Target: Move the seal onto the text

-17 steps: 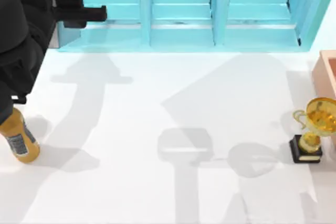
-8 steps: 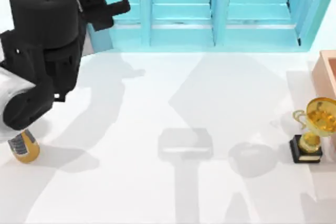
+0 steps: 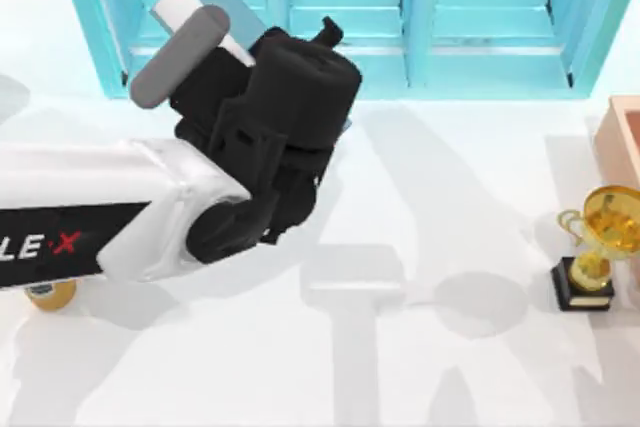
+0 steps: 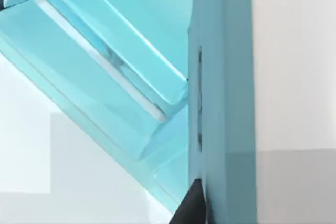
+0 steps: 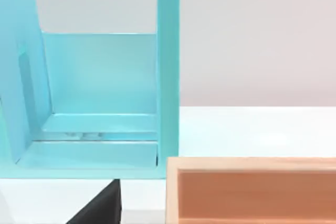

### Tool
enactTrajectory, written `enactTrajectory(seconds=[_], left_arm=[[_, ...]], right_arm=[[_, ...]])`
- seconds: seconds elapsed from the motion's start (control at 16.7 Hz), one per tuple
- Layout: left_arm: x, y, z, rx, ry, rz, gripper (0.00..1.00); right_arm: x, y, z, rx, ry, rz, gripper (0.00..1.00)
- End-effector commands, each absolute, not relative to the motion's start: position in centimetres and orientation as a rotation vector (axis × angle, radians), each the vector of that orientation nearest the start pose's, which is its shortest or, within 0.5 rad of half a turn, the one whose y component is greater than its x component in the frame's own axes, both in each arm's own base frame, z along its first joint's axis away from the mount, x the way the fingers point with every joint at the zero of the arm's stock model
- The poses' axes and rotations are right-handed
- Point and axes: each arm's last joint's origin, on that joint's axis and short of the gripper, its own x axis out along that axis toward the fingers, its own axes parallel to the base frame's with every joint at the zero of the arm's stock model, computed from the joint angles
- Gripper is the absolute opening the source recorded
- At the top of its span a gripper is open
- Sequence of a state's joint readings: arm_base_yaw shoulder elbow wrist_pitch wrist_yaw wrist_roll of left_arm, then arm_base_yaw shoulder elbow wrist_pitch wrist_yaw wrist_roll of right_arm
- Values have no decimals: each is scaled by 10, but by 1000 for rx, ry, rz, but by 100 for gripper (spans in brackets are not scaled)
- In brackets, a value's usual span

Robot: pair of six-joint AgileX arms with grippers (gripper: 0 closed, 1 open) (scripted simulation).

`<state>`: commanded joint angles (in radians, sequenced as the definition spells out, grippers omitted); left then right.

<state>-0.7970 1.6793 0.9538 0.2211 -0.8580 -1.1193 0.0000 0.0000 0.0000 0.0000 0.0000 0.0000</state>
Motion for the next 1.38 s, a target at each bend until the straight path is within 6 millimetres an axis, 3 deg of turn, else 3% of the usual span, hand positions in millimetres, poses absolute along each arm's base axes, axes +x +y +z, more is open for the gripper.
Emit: enactTrajectory(seconds=[0.36, 0.66, 0.96, 1.38], left_arm=[[228, -308, 165, -1137, 201, 313, 0], [191, -347, 143, -1403, 145, 310, 0], [170, -361, 134, -1537, 119, 297, 0], [171, -360, 131, -1534, 116, 305, 0]], right_arm=[[106, -1, 160, 0, 0, 0, 100], [106, -1, 160, 0, 0, 0, 100], [106, -1, 160, 0, 0, 0, 100], [106, -1, 160, 0, 0, 0, 100]])
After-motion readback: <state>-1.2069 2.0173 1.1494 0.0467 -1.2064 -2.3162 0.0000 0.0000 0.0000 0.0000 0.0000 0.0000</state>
